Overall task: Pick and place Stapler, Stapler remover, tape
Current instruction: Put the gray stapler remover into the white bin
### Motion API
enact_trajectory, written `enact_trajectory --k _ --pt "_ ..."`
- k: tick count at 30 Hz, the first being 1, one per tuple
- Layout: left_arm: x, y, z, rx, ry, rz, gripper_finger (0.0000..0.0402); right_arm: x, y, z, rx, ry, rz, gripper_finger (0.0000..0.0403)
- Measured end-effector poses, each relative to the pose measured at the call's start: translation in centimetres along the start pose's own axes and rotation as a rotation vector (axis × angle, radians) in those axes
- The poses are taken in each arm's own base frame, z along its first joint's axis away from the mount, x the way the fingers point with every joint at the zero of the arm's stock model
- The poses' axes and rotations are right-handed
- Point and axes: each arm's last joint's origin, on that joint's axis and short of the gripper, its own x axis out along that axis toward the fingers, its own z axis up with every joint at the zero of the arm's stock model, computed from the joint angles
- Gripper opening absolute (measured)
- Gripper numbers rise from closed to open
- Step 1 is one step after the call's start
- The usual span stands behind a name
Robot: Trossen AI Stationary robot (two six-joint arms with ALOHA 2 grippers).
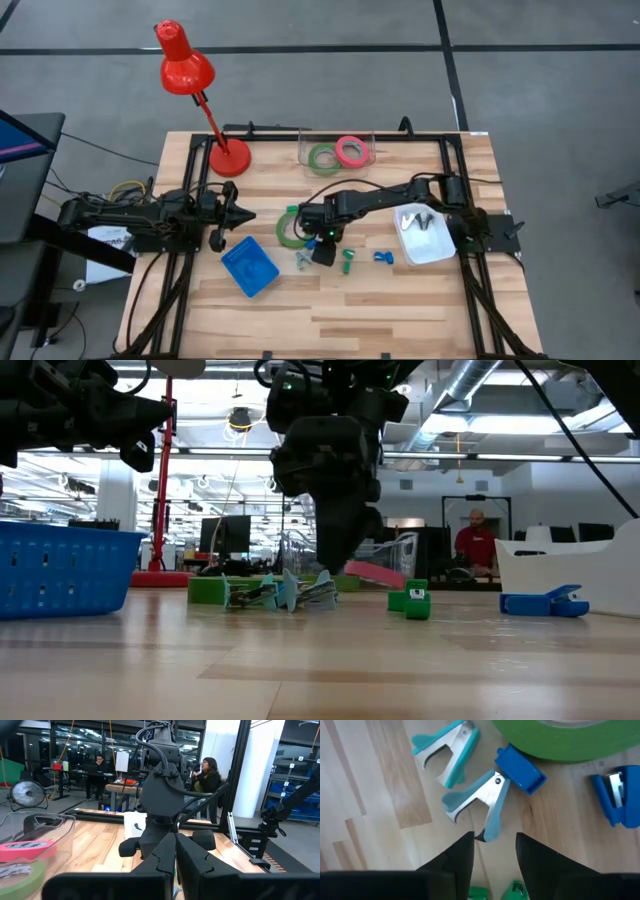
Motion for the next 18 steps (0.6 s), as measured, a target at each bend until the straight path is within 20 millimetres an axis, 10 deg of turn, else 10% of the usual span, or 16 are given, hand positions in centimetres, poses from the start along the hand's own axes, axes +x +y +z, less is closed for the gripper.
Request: enact_trajectory --k 18 --pt "0.0 -0.01 0.07 0.001 -0.007 -0.001 0.0008 0.07 0.27 0.14 -0.002 -0.033 -0.028 0.0132"
